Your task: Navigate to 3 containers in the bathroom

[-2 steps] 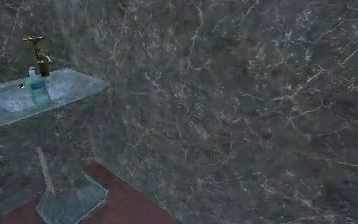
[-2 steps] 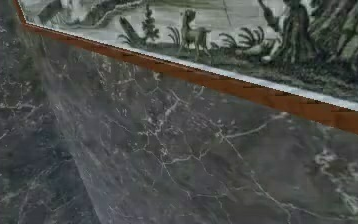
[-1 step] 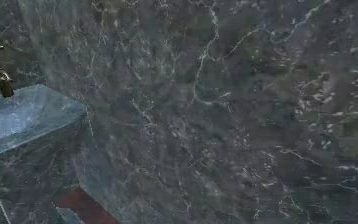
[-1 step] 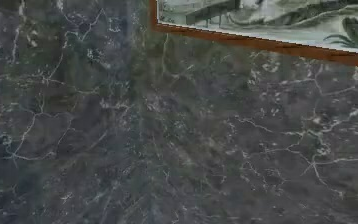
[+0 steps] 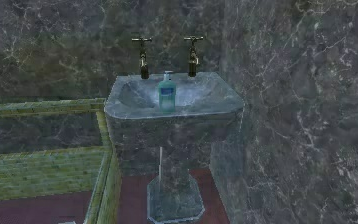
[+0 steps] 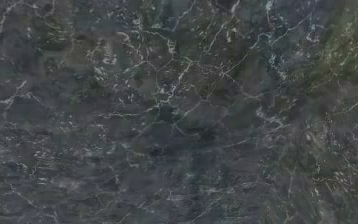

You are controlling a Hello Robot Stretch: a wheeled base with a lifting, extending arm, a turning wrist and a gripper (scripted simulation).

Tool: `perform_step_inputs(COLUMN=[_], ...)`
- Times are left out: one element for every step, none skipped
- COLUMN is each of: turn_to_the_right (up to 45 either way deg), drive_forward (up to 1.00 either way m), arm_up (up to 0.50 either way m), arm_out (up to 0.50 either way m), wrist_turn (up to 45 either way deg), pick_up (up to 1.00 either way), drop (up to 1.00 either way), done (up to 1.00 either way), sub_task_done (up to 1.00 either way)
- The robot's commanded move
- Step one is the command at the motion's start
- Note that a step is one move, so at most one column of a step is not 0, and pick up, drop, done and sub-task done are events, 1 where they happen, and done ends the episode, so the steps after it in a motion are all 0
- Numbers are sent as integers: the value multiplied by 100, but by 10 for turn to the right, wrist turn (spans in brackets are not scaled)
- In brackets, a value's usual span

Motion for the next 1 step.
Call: perform_step_inputs(turn_to_the_right=[0], drive_forward=[0], arm_up=[0], arm_out=[0], wrist_turn=[0], pick_up=[0], drop=[0], done=[100], sub_task_done=[0])
